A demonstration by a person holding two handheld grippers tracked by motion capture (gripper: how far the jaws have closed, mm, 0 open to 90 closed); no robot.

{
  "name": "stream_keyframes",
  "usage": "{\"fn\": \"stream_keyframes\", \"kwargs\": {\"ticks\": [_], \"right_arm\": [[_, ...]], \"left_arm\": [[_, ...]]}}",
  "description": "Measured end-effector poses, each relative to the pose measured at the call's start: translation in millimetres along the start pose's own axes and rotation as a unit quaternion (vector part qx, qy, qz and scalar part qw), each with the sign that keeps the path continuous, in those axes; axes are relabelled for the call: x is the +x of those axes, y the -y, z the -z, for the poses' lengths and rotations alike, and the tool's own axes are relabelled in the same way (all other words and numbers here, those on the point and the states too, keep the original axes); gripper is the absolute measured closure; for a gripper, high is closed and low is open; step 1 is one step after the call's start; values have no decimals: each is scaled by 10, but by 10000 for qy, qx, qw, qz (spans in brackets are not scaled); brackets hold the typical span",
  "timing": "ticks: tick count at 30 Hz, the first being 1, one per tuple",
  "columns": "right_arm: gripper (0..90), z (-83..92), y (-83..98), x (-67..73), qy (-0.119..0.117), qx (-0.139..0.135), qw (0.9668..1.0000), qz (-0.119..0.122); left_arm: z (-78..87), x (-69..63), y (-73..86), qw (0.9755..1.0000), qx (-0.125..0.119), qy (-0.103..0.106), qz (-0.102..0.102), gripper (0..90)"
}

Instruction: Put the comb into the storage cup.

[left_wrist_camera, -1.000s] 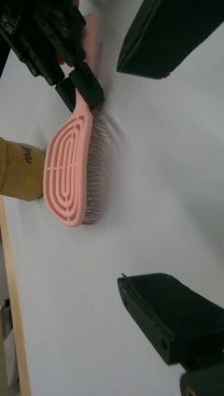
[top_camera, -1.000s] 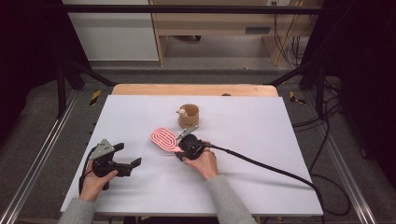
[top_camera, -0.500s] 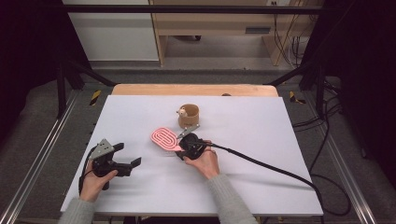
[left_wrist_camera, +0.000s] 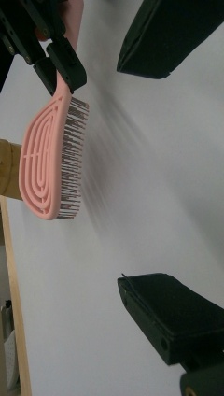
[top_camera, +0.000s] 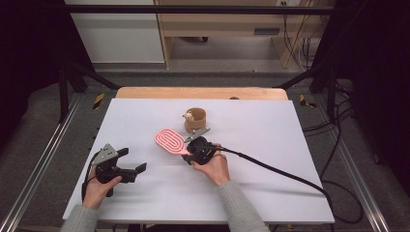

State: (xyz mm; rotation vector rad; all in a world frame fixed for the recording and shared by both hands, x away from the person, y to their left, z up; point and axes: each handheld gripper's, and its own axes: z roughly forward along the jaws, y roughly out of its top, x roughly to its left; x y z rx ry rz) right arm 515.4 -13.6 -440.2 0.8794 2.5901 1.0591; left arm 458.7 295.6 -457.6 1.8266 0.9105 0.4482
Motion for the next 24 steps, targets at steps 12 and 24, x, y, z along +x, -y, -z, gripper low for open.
{"fn": "stream_keyframes", "kwargs": {"ticks": [12,24], "right_arm": [[692,188,-22,26,49,-97,9998,168],[691,384,13,21,51,-251,9994,241]], "left_arm": [[4,-27,-23,10000,-54,41,27,2],[7,-83,-66,9998,-112,136,54,1]]}}
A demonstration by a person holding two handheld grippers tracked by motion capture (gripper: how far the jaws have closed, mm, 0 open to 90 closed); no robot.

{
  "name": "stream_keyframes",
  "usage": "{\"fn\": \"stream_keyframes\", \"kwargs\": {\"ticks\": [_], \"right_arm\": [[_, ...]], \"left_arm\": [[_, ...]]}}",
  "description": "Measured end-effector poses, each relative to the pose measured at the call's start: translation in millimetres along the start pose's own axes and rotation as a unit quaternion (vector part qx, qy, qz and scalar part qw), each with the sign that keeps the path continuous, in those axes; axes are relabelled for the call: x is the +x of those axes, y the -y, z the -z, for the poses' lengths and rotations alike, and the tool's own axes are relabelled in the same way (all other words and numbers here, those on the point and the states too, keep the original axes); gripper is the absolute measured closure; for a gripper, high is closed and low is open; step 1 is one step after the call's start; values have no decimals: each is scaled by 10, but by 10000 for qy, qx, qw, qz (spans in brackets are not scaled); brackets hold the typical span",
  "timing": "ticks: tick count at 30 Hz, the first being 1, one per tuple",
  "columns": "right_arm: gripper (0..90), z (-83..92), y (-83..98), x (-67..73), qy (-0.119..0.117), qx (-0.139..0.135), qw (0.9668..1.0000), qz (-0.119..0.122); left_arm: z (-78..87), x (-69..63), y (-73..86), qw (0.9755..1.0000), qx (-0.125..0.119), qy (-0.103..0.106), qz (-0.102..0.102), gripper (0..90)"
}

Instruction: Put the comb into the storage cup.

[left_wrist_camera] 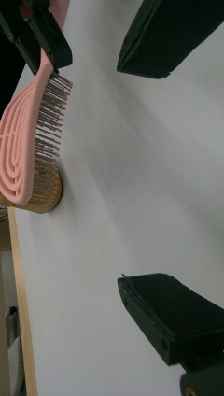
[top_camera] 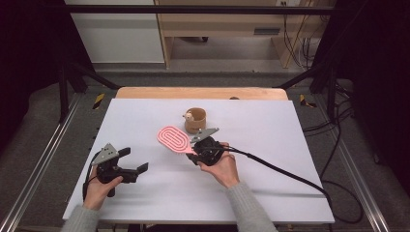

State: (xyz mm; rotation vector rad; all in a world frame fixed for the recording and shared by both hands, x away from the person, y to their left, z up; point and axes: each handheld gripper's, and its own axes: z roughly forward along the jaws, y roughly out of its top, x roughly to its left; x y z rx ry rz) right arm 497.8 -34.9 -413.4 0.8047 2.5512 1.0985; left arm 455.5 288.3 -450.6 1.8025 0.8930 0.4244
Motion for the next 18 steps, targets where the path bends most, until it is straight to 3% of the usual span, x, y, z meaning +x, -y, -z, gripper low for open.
{"fn": "stream_keyframes", "kwargs": {"ticks": [14,18], "right_arm": [[691,229,93,2,-44,-183,9997,135],[691,284,123,1,-88,-231,9996,168]], "left_arm": [[2,-113,-83,9998,-108,164,68,0],[1,-163,-117,9997,-121,214,-2,0]]}}
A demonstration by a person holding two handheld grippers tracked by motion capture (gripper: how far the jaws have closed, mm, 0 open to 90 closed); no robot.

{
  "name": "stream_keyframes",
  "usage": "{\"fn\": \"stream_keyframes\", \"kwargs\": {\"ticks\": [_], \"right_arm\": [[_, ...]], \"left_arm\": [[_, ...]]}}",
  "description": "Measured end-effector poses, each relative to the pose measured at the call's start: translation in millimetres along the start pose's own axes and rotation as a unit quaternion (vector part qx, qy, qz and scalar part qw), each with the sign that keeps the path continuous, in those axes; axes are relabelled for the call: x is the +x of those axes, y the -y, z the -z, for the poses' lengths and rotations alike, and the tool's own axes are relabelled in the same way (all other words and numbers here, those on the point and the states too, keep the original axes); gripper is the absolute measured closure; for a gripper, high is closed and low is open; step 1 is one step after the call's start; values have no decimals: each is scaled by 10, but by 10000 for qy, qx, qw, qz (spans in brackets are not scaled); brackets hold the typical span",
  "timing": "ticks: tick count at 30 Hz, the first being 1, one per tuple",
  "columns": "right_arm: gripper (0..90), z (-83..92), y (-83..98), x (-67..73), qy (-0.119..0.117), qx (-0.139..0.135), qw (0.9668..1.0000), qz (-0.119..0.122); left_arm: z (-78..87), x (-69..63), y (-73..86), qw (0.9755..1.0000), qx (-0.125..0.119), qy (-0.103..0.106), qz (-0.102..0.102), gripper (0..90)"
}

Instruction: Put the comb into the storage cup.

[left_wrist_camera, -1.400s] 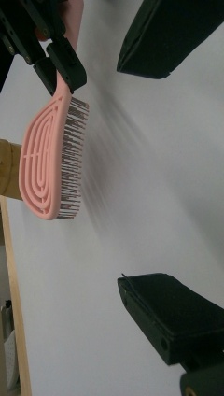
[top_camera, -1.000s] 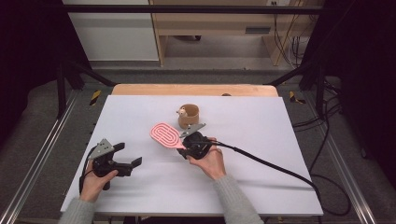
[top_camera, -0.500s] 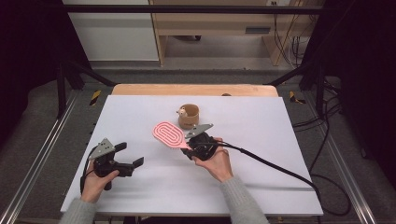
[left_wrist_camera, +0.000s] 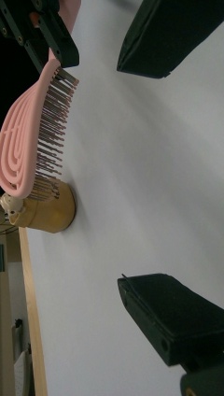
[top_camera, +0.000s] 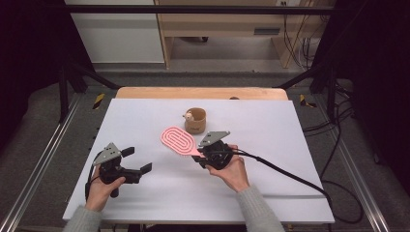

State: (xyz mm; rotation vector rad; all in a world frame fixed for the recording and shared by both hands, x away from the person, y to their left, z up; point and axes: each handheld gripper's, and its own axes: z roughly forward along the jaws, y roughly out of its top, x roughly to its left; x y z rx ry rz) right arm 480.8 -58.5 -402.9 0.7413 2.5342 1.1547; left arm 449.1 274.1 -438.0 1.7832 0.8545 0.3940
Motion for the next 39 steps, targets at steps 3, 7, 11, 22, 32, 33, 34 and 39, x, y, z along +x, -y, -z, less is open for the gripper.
{"fn": "stream_keyframes", "kwargs": {"ticks": [3,7,11,22,32,33,34,39], "right_arm": [[691,30,14,0,-25,-12,10000,51],[691,84,47,-11,-41,-90,9999,58],[691,140,97,-34,-24,-211,9998,-26],[691,284,212,-88,30,-587,9982,-141],[691,300,317,-103,78,-774,9966,-272],[691,302,321,-104,87,-779,9966,-273],[691,306,327,-106,82,-787,9965,-285],[691,312,347,-108,105,-803,9963,-305]], "left_arm": [[-2,-35,-26,10000,-11,27,-45,0],[-16,-87,-61,10000,-35,58,-14,0],[-43,-124,-94,9999,-67,96,60,0],[-129,-199,-187,9993,-172,214,253,0],[-235,-270,-265,9982,-259,326,420,0],[-246,-279,-271,9981,-262,347,431,0],[-261,-292,-279,9979,-272,371,454,0],[-321,-332,-312,9974,-286,428,510,0]]}}
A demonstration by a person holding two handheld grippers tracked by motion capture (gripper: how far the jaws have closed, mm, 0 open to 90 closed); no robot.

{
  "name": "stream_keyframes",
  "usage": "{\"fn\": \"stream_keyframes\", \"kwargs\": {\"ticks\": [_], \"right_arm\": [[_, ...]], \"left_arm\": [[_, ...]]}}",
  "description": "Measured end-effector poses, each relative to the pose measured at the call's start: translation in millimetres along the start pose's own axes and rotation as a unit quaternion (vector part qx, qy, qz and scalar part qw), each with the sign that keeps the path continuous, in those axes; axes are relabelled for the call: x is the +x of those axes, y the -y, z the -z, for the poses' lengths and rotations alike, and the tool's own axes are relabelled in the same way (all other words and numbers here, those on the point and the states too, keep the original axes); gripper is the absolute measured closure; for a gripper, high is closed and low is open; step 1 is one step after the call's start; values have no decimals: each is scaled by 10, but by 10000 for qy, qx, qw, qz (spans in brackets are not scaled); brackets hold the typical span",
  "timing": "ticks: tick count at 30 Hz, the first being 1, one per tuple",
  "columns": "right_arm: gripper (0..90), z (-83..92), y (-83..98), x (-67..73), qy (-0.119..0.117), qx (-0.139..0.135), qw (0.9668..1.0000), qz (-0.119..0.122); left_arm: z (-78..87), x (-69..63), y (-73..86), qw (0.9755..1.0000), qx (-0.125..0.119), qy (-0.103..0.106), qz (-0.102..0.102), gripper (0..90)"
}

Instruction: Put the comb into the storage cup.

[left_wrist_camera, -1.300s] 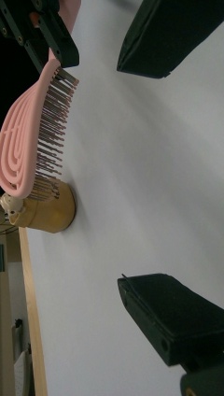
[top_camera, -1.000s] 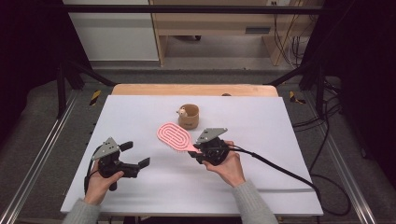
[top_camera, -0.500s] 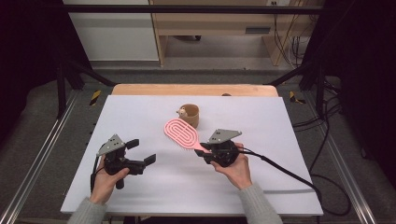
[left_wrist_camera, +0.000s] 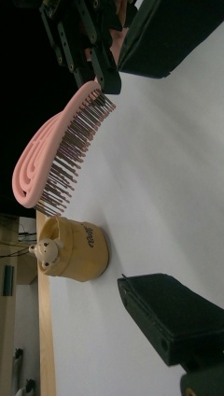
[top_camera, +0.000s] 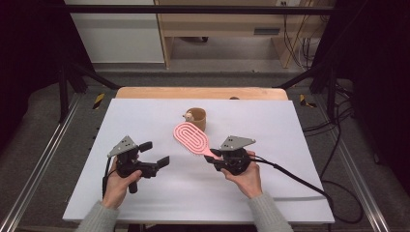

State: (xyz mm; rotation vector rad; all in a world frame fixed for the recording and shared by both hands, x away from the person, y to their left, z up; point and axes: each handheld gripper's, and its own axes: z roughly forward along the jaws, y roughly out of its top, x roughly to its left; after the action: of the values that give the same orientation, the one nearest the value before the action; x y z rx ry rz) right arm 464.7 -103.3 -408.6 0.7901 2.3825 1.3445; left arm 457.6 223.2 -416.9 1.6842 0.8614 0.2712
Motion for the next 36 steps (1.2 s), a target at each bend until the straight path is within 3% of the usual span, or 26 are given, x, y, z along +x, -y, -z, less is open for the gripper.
{"fn": "stream_keyframes", "kwargs": {"ticks": [36], "right_arm": [[691,16,-4,13,-23,-115,9999,15]], "left_arm": [[-376,-232,-147,9987,-54,377,335,0]]}}
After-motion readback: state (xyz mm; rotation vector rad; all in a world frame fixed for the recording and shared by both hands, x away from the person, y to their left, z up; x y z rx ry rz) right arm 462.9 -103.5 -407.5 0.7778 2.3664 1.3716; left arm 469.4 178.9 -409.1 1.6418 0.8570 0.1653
